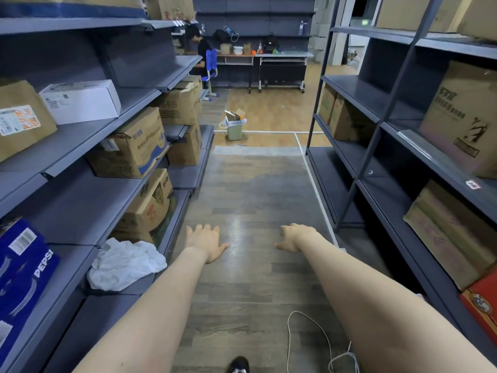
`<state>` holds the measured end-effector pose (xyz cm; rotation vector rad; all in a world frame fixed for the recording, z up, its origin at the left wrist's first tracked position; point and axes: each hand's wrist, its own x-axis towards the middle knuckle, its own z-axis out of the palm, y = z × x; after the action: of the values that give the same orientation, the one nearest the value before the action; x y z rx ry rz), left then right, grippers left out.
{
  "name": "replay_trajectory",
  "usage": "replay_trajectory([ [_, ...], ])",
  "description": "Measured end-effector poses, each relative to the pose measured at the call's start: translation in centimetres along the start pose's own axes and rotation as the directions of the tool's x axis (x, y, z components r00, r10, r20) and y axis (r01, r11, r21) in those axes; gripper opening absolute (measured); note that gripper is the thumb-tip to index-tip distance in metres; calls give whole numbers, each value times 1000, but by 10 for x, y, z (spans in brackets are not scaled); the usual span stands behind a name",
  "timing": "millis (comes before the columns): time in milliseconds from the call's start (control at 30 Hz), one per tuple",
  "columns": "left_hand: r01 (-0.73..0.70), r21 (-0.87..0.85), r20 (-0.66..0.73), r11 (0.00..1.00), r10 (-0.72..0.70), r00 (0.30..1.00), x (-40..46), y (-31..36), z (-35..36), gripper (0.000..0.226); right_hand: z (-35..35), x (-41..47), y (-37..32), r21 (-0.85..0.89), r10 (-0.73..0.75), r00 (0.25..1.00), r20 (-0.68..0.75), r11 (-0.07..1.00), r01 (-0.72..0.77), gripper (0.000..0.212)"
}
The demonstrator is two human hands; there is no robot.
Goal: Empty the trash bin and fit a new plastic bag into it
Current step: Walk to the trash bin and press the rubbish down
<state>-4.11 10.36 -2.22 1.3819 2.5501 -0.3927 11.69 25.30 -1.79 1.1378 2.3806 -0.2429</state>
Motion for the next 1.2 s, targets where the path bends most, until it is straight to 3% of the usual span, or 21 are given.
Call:
replay_trajectory([
  [467, -39, -17, 34, 999, 39, 999, 226, -38, -70, 58, -108, 193, -5, 91, 42, 999, 12, 995, -43, 64],
  [833, -75, 31, 57, 997, 73, 996, 395, -17, -108, 57, -167, 347, 33, 158, 14, 996, 90, 987, -28, 62],
  [1200, -78, -37, 36, 996, 79, 996, 617, 31, -210, 58, -298, 550, 100, 153, -42, 995, 88, 988, 28, 62],
])
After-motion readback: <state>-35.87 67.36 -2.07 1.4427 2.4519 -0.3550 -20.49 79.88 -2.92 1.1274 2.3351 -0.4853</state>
